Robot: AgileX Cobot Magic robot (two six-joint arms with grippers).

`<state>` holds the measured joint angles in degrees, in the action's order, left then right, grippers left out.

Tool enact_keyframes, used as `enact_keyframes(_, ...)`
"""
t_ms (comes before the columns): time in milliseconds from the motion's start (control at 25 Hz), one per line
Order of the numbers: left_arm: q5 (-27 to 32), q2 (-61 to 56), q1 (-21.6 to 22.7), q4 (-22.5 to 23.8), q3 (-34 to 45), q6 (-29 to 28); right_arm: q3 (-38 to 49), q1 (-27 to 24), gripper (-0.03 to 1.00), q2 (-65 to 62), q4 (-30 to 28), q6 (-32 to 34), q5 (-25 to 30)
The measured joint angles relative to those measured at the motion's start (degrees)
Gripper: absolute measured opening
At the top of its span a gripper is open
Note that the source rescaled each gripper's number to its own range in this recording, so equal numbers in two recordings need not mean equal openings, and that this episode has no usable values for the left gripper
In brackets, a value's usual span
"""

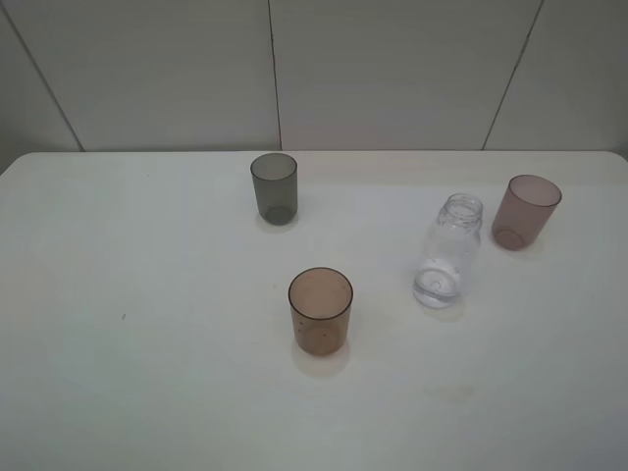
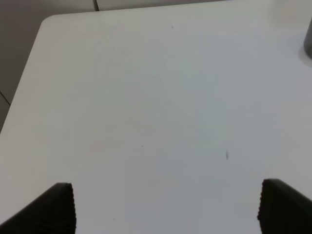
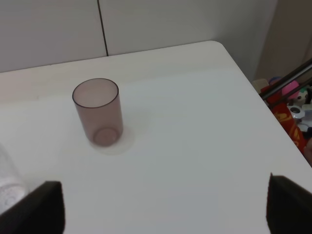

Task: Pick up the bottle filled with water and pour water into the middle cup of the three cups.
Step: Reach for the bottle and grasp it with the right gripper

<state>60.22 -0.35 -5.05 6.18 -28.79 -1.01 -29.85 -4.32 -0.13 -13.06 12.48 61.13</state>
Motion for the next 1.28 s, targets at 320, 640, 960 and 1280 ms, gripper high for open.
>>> enact_keyframes(320, 0.0, 0.0, 0.0, 0.0, 0.0, 0.0, 0.0, -0.34, 0.68, 0.0, 0.0, 0.0, 0.0)
enact_keyframes(640, 0.0, 0.0, 0.0, 0.0, 0.0, 0.0, 0.0, 0.21, 0.68, 0.0, 0.0, 0.0, 0.0)
enact_keyframes(960, 0.0, 0.0, 0.0, 0.0, 0.0, 0.0, 0.0, 1.72, 0.68, 0.0, 0.0, 0.0, 0.0)
enact_keyframes(1280, 0.0, 0.0, 0.0, 0.0, 0.0, 0.0, 0.0, 1.72, 0.68, 0.0, 0.0, 0.0, 0.0)
